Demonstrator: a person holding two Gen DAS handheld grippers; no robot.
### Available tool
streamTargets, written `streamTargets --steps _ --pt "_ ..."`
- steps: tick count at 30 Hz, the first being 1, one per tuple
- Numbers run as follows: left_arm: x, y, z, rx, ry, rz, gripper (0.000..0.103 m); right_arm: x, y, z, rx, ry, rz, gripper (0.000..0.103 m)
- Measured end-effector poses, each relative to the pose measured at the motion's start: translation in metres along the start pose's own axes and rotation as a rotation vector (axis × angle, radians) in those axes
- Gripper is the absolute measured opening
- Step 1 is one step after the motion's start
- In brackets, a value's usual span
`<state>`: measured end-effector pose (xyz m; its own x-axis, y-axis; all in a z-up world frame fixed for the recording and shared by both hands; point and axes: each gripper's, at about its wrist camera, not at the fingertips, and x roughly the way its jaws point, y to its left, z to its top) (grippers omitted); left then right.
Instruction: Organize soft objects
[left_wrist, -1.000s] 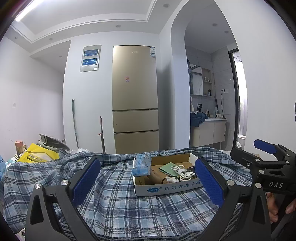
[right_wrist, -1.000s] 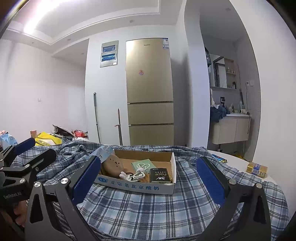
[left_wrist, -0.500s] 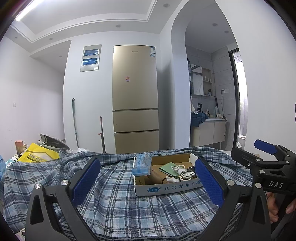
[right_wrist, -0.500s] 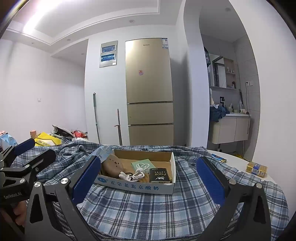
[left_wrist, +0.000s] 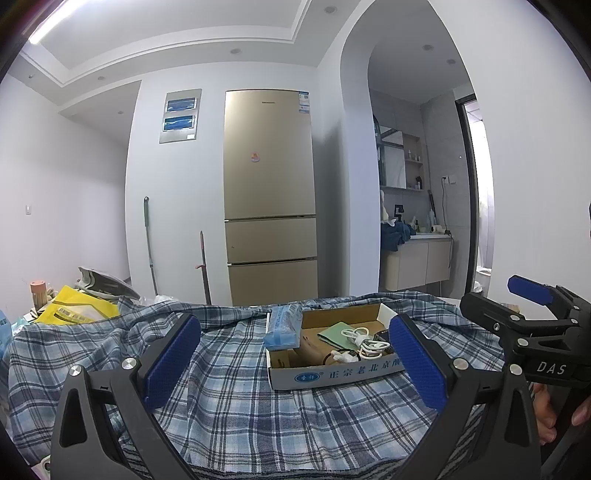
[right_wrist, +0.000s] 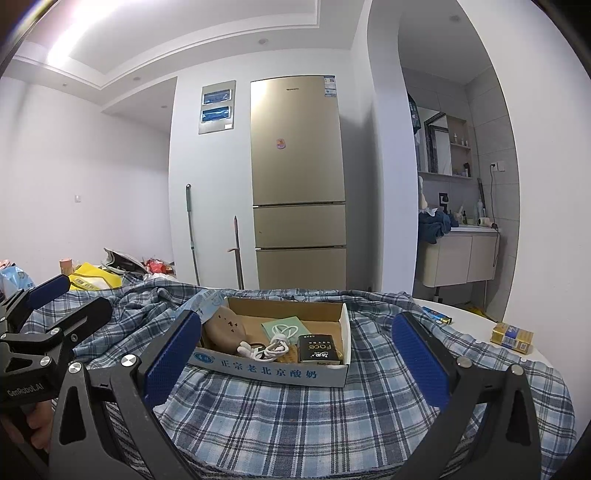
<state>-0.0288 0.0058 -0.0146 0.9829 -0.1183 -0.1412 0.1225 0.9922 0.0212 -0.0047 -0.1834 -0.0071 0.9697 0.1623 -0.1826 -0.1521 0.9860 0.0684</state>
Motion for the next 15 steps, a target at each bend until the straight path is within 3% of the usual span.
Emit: streamTargets --steps 15 --pt "-0.0002 0.0003 0.0 0.001 0.001 0.0 0.103 0.0004 0.0004 -0.0001 -0.009 -0.003 0.001 0.103"
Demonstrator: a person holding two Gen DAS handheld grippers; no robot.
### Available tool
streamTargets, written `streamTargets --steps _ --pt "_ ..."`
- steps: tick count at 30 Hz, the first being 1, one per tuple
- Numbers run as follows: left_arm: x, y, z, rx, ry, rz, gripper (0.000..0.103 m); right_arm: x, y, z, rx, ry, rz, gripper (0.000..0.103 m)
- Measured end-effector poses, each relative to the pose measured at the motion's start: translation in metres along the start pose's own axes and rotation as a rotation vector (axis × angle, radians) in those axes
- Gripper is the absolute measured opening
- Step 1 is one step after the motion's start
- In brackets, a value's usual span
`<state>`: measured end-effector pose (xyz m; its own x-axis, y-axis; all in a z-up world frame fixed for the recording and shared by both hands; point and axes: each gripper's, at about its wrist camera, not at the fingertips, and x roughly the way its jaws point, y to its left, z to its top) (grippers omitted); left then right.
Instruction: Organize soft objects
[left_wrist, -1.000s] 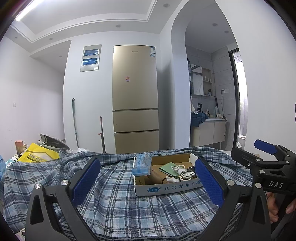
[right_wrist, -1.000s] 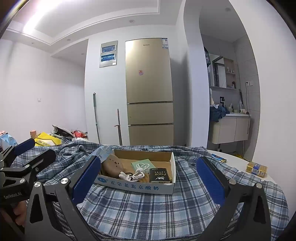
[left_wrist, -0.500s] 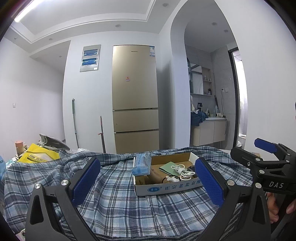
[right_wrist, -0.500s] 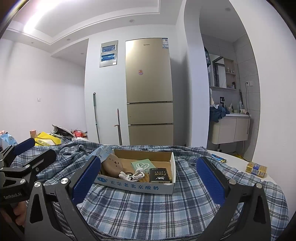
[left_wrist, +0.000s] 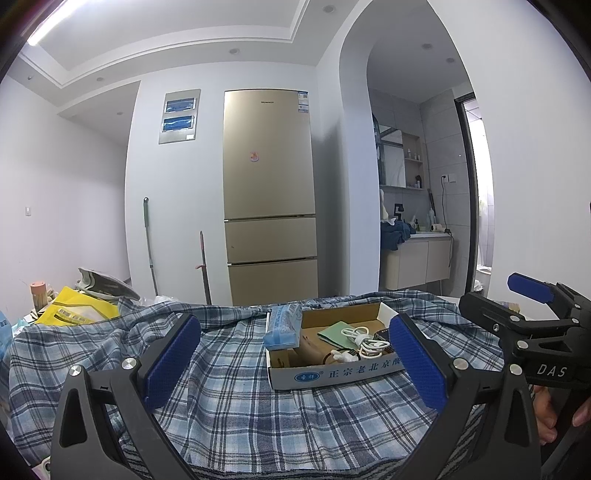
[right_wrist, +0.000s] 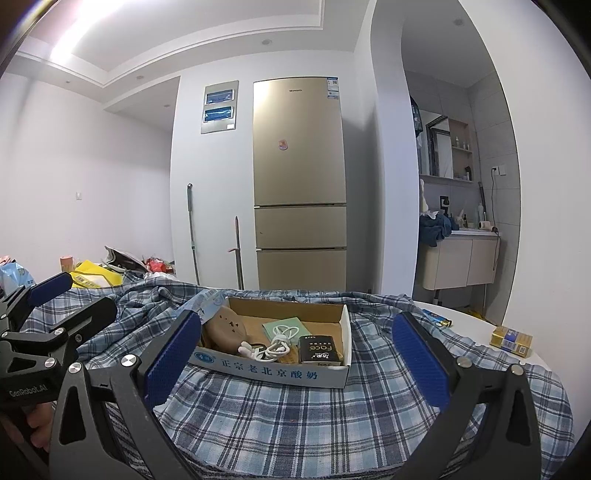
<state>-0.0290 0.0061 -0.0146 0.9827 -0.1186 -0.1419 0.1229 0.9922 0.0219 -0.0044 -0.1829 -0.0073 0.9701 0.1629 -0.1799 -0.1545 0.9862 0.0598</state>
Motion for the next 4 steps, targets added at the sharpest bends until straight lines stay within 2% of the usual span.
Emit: streamTargets --steps 4 --pt "0.0 0.0 0.0 0.001 0.0 0.0 0.103 0.0 0.0 0.0 0.0 0.001 0.0 0.103"
